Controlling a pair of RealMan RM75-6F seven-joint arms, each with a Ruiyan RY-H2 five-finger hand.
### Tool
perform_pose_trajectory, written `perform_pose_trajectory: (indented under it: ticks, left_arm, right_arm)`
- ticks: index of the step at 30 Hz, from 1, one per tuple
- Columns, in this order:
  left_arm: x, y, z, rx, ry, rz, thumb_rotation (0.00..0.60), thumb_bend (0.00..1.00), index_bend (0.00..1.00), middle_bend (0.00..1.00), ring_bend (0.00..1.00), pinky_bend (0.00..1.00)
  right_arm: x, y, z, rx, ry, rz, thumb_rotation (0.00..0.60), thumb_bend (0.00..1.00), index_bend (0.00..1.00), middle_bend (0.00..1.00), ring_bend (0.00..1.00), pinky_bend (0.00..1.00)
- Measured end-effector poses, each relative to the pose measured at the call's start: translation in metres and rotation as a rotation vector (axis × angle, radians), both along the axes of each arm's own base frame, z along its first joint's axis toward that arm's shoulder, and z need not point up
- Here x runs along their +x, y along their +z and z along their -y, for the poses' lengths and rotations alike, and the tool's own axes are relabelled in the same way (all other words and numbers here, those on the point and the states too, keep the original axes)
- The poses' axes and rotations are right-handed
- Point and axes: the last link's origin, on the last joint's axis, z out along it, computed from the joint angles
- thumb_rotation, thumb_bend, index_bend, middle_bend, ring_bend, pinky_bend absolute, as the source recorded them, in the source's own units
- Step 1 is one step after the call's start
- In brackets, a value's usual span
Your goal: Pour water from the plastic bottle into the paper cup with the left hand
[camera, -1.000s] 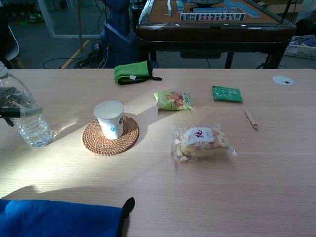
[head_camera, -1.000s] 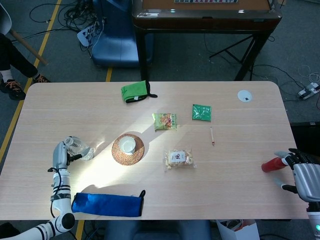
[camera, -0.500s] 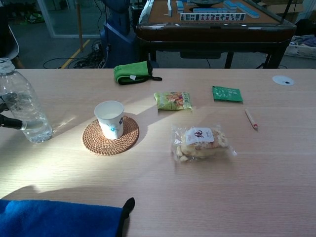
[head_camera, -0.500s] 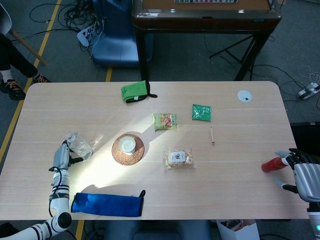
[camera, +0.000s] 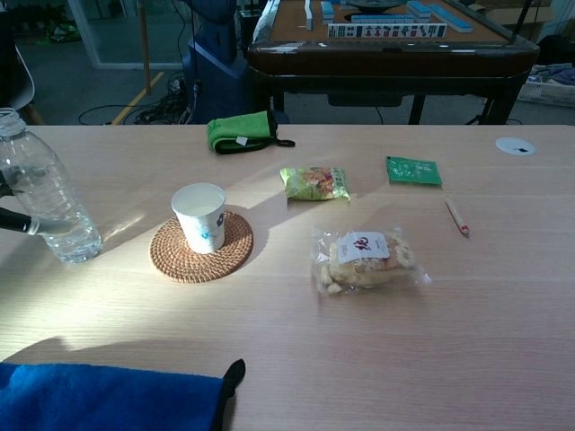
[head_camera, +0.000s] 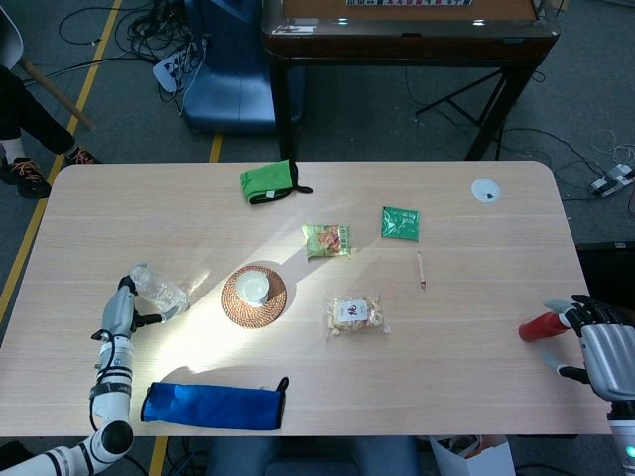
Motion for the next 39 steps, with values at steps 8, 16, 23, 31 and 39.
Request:
perform_pose_trajectory:
  ticks: [8, 16, 23, 31, 39]
  left_arm:
    - [-0.002, 0.027, 0.017, -0.042, -0.011, -0.024, 0.600, 0.01, 0.00, 0.00, 0.00, 0.18]
    - [-0.009, 0.057, 0.045, -0.111, -0.051, -0.128, 0.600, 0.01, 0.00, 0.00, 0.00, 0.18]
    - [-0.014, 0.081, 0.070, -0.170, -0.133, -0.274, 0.600, 0.01, 0.05, 0.04, 0.05, 0.21]
    - [-0.018, 0.089, 0.097, -0.168, -0.287, -0.389, 0.600, 0.01, 0.28, 0.36, 0.27, 0.48]
    - [-0.018, 0.089, 0.116, -0.102, -0.449, -0.487, 0.600, 0.01, 0.49, 0.58, 0.42, 0.62]
  right_arm:
    - [0.001, 0.000, -0.001, -0.003, 0.003, -0.005, 0.600, 0.05, 0.30, 0.36, 0.19, 0.28]
    - [0.002, -0.003, -0.002, -0.003, 0.006, -0.021, 0.600, 0.05, 0.30, 0.36, 0.19, 0.28]
    - [0.003, -0.005, -0.002, -0.006, 0.002, -0.038, 0.600, 0.05, 0.30, 0.36, 0.19, 0.28]
    - [0.001, -0.010, 0.000, 0.002, -0.011, -0.057, 0.600, 0.05, 0.30, 0.36, 0.19, 0.28]
    - [0.002, -0.012, -0.001, 0.006, -0.008, -0.064, 0.600, 0.05, 0.30, 0.36, 0.19, 0.28]
